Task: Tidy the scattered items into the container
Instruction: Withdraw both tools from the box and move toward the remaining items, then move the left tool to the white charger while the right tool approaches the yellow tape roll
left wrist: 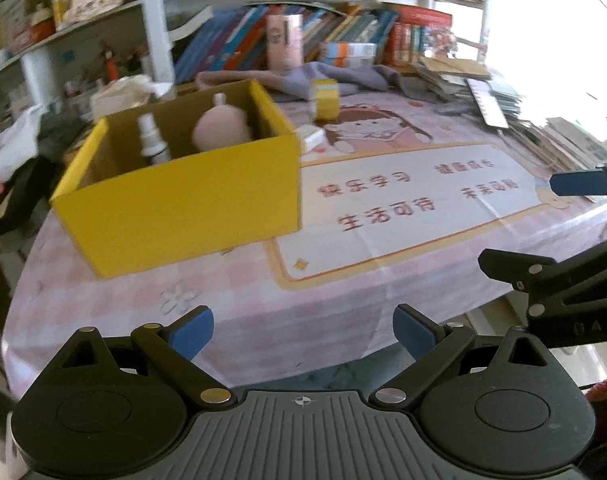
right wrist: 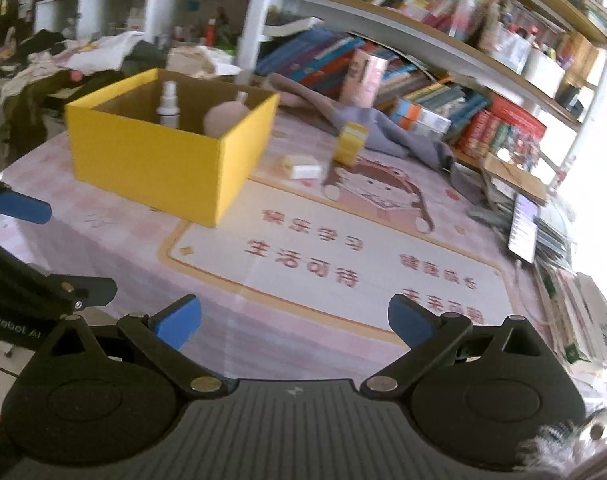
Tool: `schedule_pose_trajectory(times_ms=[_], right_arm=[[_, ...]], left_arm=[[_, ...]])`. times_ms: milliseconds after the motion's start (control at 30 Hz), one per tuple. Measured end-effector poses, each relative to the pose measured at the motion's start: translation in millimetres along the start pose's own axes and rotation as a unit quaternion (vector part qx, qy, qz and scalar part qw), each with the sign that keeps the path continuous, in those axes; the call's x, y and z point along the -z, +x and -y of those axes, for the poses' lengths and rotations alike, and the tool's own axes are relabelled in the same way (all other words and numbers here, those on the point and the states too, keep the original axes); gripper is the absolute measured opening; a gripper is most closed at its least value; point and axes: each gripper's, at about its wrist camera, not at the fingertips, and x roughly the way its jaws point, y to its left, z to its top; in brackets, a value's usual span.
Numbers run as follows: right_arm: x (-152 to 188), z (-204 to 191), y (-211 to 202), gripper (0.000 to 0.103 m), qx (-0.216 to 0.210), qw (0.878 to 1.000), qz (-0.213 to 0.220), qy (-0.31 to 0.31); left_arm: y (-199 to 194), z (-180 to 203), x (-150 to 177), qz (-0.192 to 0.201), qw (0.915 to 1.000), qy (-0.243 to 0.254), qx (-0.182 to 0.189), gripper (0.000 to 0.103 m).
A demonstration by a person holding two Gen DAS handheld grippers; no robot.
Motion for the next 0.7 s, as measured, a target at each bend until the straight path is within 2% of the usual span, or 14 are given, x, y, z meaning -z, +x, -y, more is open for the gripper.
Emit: schedule_pose_trajectory(times_ms=[167, 300, 433, 700], right_arm=[[1.4, 20.7, 4.3, 0.101, 0.027, 0.999, -0.011, 0.02], [0.1, 41.1, 6.4, 0.102, 0.058, 0.998, -0.005, 0.037], [5.0, 65.3, 13.0, 0.102, 0.076, 0.994, -0.015, 0.079], [-1.5, 93.3, 31.9, 0.102, 0.086, 0.992, -0.004, 0.089]], left_arm=[[14.4, 16.1, -11.7, -0.003, 0.999, 0.022, 0.037, 0.098], [24.1, 38.9, -16.7, -0.007, 0.9949, 0.072, 0.071, 0.098], [27.9, 58.4, -27.1, 0.014, 0.9895, 0.11, 0.094, 0.098], [52.5, 78.0, -54.3, 0.031, 0.9853, 0.125, 0.112, 0.098]])
